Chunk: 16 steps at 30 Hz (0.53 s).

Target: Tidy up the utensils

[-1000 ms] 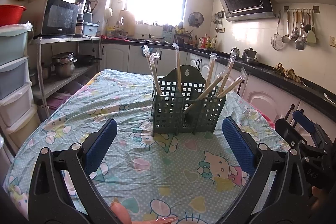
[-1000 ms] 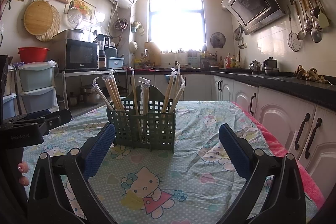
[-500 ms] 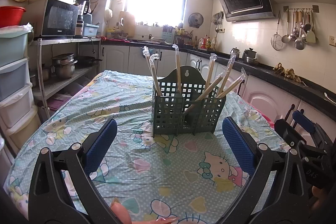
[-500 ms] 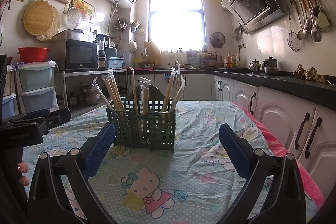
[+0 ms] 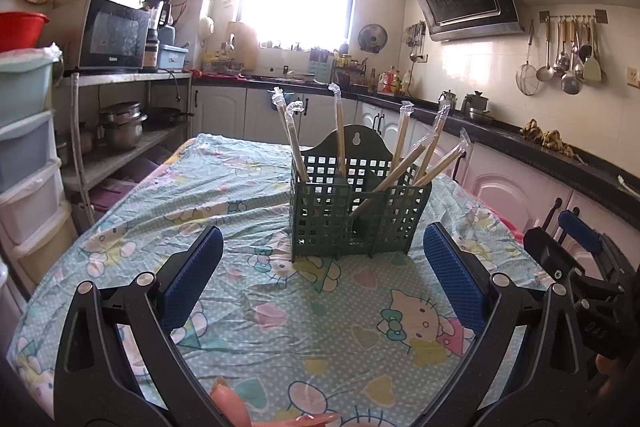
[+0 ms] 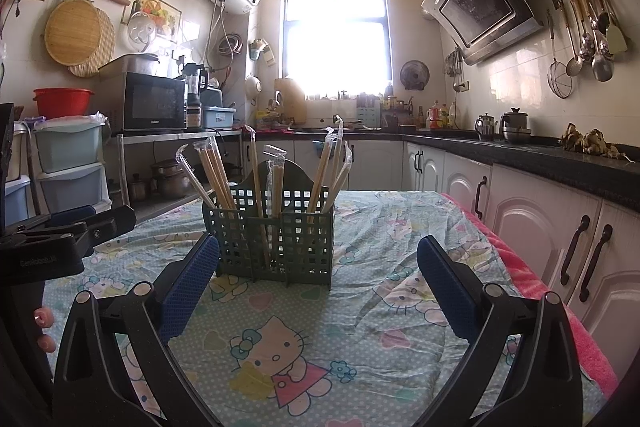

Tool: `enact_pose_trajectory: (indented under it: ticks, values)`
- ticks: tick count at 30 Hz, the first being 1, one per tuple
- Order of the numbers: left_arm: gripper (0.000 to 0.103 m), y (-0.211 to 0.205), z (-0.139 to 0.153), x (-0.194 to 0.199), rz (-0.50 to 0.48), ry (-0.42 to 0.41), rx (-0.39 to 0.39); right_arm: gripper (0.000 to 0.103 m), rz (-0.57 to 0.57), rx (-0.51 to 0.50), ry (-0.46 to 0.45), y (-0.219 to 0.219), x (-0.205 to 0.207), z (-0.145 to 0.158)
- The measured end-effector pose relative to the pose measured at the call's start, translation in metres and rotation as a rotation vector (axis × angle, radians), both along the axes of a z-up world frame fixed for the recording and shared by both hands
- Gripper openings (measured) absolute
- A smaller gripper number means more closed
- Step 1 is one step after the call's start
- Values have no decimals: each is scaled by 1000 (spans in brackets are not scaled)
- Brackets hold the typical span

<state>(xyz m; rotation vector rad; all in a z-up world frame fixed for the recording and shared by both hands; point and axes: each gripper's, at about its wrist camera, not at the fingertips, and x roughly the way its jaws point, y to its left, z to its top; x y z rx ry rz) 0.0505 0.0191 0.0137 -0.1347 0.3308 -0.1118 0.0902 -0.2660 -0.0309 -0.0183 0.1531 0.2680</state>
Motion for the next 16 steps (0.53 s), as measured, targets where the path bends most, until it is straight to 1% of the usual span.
enact_pose_trajectory:
  ticks: [3, 6, 8, 9, 11, 12, 13, 14, 16]
  values:
    - [93, 2, -1, 3, 32, 17, 6, 97, -17, -2, 14, -2, 2, 0]
    - [93, 9, -2, 10, 51, 47, 0, 97, -57, 10, 69, -8, 14, 0]
    - [93, 22, -3, 21, 74, 101, -13, 97, -101, 15, 118, -18, 30, 1]
    - [93, 28, -4, 29, 97, 131, -3, 97, -111, 23, 144, -24, 38, 1]
    - [93, 49, -7, 50, 130, 207, 4, 97, -177, 7, 253, -40, 73, 0]
    - [93, 68, -12, 73, 165, 292, 19, 97, -223, -13, 320, -49, 94, -2]
    - [93, 81, -16, 89, 187, 343, 14, 97, -261, -33, 404, -59, 120, -9]
    - [93, 98, -24, 108, 212, 381, 7, 97, -281, -43, 463, -68, 139, -15]
    - [93, 121, -39, 139, 278, 446, 28, 97, -339, -68, 585, -88, 184, -33]
